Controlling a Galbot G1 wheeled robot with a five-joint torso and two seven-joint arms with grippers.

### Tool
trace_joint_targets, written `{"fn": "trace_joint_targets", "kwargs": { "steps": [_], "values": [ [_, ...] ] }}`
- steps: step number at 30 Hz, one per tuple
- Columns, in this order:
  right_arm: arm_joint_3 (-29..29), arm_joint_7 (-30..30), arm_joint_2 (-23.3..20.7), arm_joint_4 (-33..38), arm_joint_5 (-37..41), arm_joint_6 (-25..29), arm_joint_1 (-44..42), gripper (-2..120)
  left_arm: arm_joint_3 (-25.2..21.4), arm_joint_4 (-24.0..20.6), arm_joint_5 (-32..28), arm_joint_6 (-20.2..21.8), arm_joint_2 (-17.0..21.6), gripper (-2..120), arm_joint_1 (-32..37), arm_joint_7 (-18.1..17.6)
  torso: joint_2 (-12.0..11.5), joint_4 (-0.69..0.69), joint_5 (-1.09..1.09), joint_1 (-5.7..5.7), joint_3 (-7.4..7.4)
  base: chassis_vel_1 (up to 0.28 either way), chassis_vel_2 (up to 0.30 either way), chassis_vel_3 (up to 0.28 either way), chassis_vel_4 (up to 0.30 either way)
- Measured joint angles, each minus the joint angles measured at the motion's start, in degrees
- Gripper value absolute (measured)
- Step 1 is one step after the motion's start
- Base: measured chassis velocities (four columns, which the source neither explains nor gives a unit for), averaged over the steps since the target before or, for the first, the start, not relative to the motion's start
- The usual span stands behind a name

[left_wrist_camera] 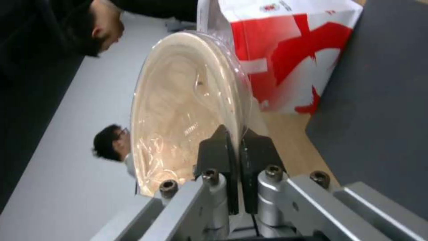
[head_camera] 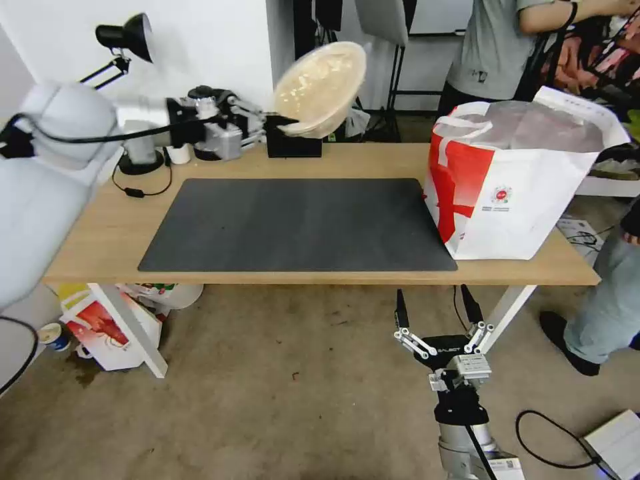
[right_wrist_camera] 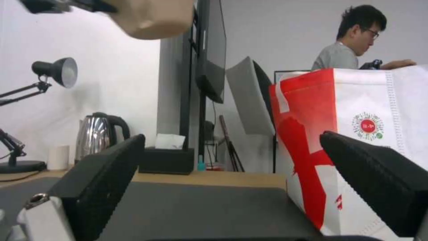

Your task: Pick up the trash from the table and place it into the takeout bag.

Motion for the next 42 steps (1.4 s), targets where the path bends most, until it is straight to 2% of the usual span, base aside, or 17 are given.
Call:
{"fn": "trace_joint_targets", "kwargs": {
  "steps": [2,13,16,36,42],
  "values": [
    [0.0,0.0,0.0,0.0,0.0,0.0,0.0,100,2.8,2.0,0.2,-0.1,-2.2,1,-2.6,0.1,0.0,0.00,0.00,0.00,0.00,0.000,0.000,0.000,0.000],
    [0.0,0.0,0.0,0.0,0.0,0.0,0.0,100,8.2,6.2,0.0,-0.1,-7.3,1,-8.8,0.1,0.0,0.02,0.00,0.00,-0.01,0.000,0.000,0.000,0.000],
    [0.0,0.0,0.0,0.0,0.0,0.0,0.0,100,10.2,8.6,-1.2,0.2,-9.8,1,-11.0,0.1,0.0,0.01,-0.01,0.00,-0.01,0.000,0.000,0.000,0.000],
    [0.0,0.0,0.0,0.0,0.0,0.0,0.0,100,15.4,19.1,-0.5,0.1,-18.6,1,-18.3,0.3,0.0,0.01,-0.01,-0.01,0.00,0.000,0.000,0.000,0.000],
    [0.0,0.0,0.0,0.0,0.0,0.0,0.0,100,16.6,24.2,0.9,-0.8,-24.0,1,-20.3,0.4,0.0,0.00,-0.01,-0.01,0.00,0.000,0.000,0.000,0.000]
  ]
}}
